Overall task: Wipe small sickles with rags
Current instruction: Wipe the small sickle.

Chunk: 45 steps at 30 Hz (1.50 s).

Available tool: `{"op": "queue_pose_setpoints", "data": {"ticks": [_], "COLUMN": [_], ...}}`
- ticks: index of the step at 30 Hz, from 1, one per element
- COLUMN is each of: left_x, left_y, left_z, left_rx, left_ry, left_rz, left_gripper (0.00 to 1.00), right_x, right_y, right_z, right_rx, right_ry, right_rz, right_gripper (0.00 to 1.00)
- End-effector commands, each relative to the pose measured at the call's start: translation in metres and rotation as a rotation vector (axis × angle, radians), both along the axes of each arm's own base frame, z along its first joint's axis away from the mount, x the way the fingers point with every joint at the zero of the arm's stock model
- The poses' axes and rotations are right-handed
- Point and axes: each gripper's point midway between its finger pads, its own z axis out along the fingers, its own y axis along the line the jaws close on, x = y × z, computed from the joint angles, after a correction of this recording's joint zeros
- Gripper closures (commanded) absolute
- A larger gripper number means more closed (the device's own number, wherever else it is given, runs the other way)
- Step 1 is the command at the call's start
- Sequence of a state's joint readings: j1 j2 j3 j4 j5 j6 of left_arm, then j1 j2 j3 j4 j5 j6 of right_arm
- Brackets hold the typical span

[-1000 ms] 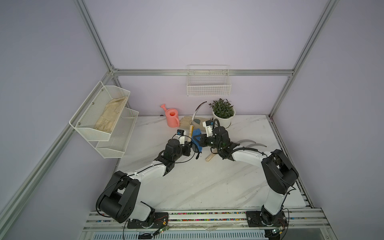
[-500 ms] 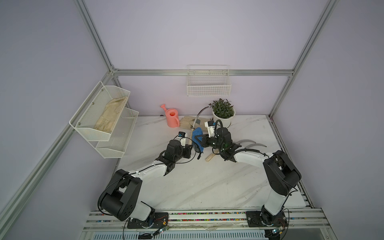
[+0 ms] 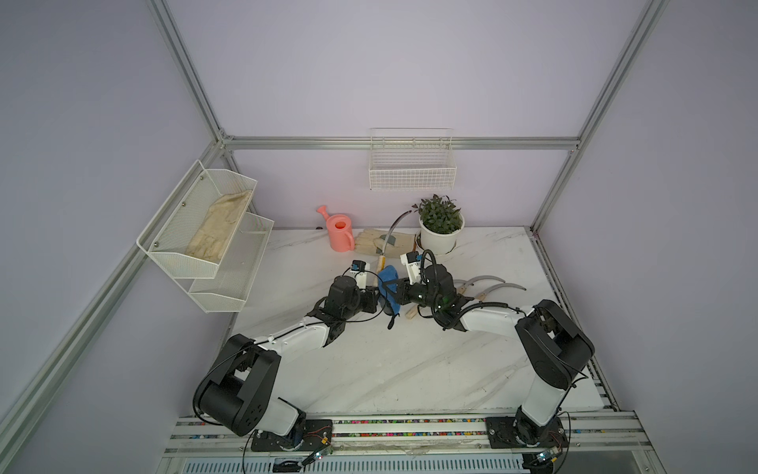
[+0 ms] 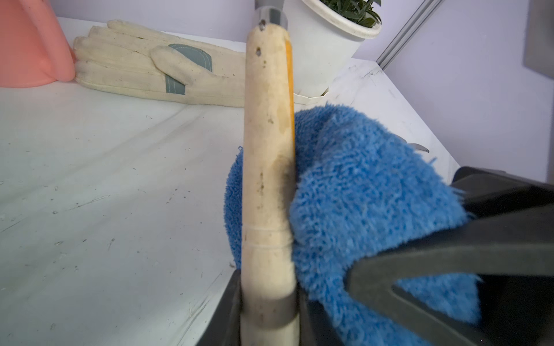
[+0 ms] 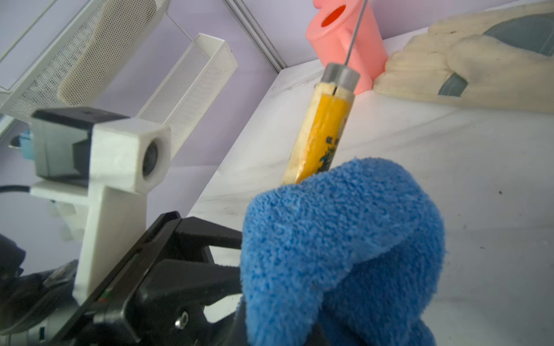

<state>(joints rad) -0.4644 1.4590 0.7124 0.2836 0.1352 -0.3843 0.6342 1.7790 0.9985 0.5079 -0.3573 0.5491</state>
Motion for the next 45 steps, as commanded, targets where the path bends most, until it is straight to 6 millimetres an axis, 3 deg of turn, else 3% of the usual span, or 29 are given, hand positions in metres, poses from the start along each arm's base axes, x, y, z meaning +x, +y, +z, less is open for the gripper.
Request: {"op": "queue_pose_setpoints", "data": {"ticks": [1, 7, 11, 16, 23, 29, 35, 45], "left_x": [-0.002, -0.006, -0.004, -0.002, -0.006, -0.007, -0.008, -0.018], "left_y": [-0.024, -0.026, -0.026, -0.023, -0.024, -0.024, -0.029, -0.040], "left_z": [0.039, 0.043, 0.042, 0.043, 0.046, 0.046, 0.044, 0.045], "left_rx": [-0.098, -0.114, -0.116, -0.132, -0.170, -0.171, -0.152, -0.143], "left_ry": [-0.092, -0.101, -0.100, -0.096, -0.097, -0.100, -0.098, -0.107], "left_rz": [-0.105, -0.128, -0.123, -0.115, -0.139, -0.141, -0.179, -0.281], "left_gripper": [1.00, 1.00, 1.00, 1.00, 1.00, 1.00, 1.00, 1.00], "right_x": [0.033, 0.079, 0.087, 0.070, 0.027, 0.003, 0.006, 0.040], "right_y": [-0.010, -0.031, -0.035, -0.030, -0.003, 0.010, -0.003, -0.045], "right_z": [0.040, 0.052, 0.047, 0.031, 0.005, -0.003, 0.019, 0.076], "right_rx": [0.064, 0.091, 0.087, 0.103, 0.095, 0.117, 0.181, 0.355], "right_ry": [-0.080, -0.076, -0.058, -0.028, 0.008, 0.027, 0.011, -0.042], "right_rz": [-0.059, -0.136, -0.143, -0.084, 0.017, 0.078, 0.068, 0.075], "right_gripper": [1.00, 1.00, 1.00, 1.00, 1.00, 1.00, 1.00, 1.00]}}
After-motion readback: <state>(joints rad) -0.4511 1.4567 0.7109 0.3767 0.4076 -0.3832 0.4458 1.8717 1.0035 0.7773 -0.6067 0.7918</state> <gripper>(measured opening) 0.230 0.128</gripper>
